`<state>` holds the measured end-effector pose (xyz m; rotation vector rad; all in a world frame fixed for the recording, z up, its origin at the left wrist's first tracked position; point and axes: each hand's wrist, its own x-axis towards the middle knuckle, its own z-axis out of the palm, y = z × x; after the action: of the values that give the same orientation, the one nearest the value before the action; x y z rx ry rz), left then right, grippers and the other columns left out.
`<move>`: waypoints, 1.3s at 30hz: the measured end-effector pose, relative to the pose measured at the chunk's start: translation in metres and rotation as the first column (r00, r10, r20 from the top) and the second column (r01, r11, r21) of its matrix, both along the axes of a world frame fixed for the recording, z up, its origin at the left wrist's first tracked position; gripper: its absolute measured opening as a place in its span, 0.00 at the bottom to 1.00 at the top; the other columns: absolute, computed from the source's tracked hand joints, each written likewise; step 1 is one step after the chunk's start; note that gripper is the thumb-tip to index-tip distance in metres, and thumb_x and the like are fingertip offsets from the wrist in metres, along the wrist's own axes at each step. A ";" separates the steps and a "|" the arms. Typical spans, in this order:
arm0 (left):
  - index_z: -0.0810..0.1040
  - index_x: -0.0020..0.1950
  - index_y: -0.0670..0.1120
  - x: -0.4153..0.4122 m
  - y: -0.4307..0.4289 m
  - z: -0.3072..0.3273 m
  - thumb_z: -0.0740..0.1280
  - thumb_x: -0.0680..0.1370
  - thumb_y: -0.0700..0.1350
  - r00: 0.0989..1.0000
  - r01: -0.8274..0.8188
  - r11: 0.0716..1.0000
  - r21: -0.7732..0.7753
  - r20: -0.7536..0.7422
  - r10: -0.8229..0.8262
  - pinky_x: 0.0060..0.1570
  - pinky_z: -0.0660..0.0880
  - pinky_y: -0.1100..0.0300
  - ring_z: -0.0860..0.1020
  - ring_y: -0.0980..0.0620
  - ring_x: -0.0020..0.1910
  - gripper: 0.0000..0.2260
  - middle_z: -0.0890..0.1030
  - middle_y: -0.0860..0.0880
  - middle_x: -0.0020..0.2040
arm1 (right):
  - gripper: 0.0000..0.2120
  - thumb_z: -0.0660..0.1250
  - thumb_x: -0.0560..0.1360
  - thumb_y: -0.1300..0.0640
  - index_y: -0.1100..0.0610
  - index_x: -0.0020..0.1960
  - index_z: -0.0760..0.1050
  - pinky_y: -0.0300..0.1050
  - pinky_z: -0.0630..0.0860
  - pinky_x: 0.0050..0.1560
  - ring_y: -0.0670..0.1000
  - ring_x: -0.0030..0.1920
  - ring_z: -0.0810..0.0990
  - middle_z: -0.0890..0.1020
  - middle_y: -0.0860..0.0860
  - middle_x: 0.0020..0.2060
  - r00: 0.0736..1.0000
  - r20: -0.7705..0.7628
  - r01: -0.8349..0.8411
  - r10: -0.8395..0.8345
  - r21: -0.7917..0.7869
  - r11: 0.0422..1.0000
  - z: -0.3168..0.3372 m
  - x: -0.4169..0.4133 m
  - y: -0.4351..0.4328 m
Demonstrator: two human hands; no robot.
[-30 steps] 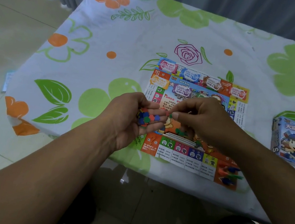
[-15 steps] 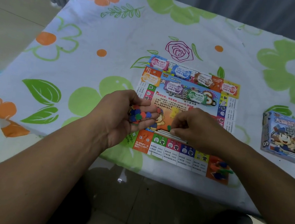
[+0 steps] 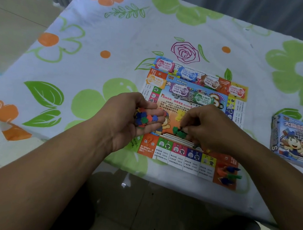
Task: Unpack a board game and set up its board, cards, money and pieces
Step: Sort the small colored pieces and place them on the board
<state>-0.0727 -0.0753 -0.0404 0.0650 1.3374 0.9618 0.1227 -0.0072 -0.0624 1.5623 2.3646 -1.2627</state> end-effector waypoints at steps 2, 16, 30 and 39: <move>0.77 0.60 0.35 0.000 0.000 0.000 0.59 0.78 0.38 1.000 -0.006 1.000 0.000 -0.001 0.006 0.43 0.84 0.53 0.86 0.44 0.46 0.14 0.86 0.39 0.49 | 0.07 0.69 0.77 0.64 0.53 0.48 0.82 0.47 0.81 0.44 0.48 0.42 0.83 0.83 0.47 0.40 1.000 0.016 0.006 -0.008 0.079 0.997 -0.001 0.001 0.001; 0.78 0.58 0.36 0.000 0.000 0.001 0.57 0.79 0.38 1.000 -0.012 1.000 0.008 -0.010 0.012 0.41 0.84 0.54 0.86 0.43 0.46 0.14 0.86 0.39 0.49 | 0.13 0.64 0.80 0.64 0.51 0.59 0.79 0.53 0.79 0.54 0.50 0.52 0.80 0.82 0.49 0.55 0.983 0.090 -0.175 0.161 0.191 0.966 -0.005 -0.010 -0.015; 0.76 0.62 0.34 0.002 -0.001 -0.005 0.57 0.77 0.37 0.993 0.063 0.998 0.020 0.102 -0.065 0.40 0.83 0.52 0.82 0.45 0.38 0.17 0.83 0.38 0.49 | 0.08 0.73 0.75 0.54 0.50 0.54 0.83 0.42 0.76 0.44 0.40 0.43 0.76 0.77 0.46 0.45 0.945 -0.262 -0.106 0.195 0.320 0.942 0.001 -0.026 -0.021; 0.78 0.55 0.35 -0.002 -0.002 -0.001 0.57 0.77 0.36 0.995 0.040 0.999 -0.003 0.093 -0.039 0.46 0.82 0.50 0.84 0.42 0.43 0.13 0.85 0.38 0.45 | 0.02 0.72 0.76 0.60 0.56 0.45 0.80 0.37 0.76 0.33 0.41 0.31 0.78 0.80 0.47 0.35 0.934 -0.356 0.068 -0.023 0.116 0.991 0.013 -0.028 -0.013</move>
<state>-0.0751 -0.0769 -0.0417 0.0419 1.2488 0.9173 0.0944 -0.0198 -0.0499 1.5422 2.6836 -1.5494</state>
